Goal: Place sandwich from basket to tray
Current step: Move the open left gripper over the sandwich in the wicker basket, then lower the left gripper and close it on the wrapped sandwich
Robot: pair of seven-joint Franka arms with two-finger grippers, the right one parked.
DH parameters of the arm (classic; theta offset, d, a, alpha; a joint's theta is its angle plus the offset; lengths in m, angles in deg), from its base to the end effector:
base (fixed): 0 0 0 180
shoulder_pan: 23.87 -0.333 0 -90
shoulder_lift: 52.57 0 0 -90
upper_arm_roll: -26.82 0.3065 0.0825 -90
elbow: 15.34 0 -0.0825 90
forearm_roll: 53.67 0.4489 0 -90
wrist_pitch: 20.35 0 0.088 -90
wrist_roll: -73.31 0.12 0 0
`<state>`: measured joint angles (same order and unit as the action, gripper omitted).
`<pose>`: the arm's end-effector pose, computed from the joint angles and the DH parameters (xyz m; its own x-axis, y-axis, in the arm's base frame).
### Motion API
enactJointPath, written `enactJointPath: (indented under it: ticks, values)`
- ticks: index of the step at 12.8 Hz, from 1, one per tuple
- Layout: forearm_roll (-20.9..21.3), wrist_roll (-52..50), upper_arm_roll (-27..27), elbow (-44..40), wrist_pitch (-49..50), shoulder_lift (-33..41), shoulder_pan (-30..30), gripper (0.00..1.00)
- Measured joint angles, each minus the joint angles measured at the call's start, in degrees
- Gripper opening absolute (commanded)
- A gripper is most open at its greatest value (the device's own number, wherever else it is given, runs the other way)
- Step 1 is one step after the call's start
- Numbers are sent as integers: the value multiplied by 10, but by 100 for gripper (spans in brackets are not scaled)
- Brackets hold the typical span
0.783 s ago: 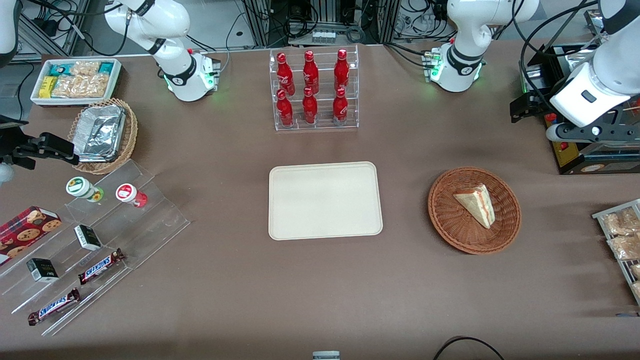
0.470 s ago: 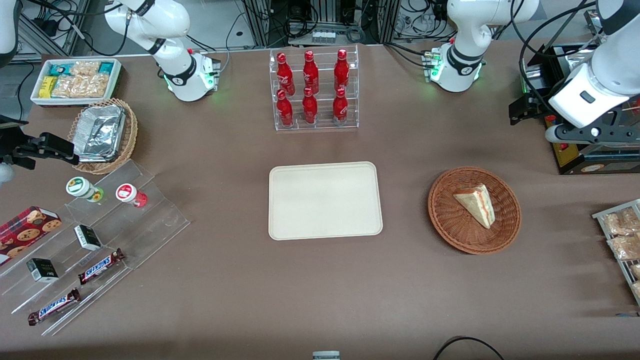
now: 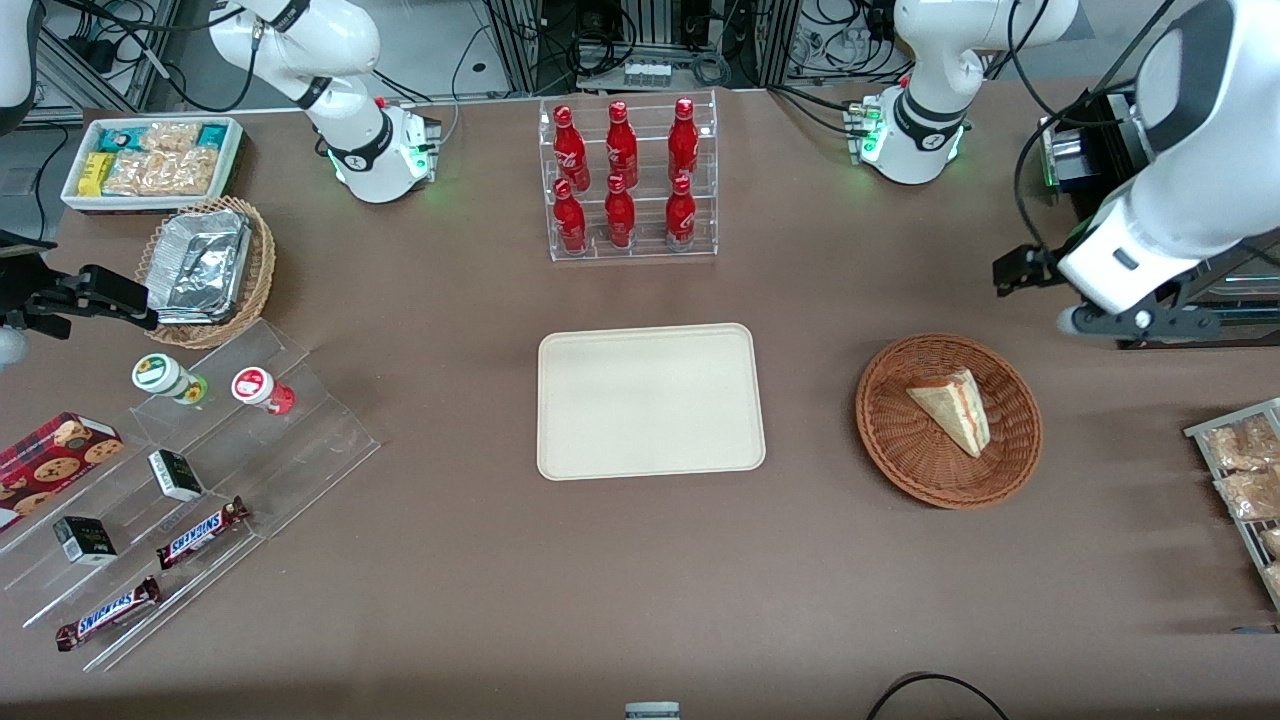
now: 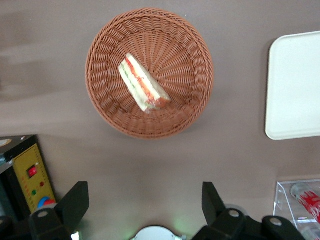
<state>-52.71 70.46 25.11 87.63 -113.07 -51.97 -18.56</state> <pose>0.5978 -0.0717 0.4917 0.9834 -0.0718 -0.1666 -0.0770 -0.9967 -0.0250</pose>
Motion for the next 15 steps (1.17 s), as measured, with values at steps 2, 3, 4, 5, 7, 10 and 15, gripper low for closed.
enactJointPath:
  ticks: [2, 3, 4, 5, 7, 10, 15]
  values:
    - [0, 0, 2, 45, -58, -2, -5, 100]
    - [0, -1, 4, 67, -87, -2, -6, 100]
    - [0, -5, 4, 88, -113, -3, -7, 100]
    - [0, -15, 4, 107, -136, -5, -8, 100]
    - [0, -42, 4, 140, -183, -14, -8, 100]
    - [0, -58, 4, 194, -275, -27, -17, 100]
    - [0, -180, 4, 225, -324, -44, -29, 100]
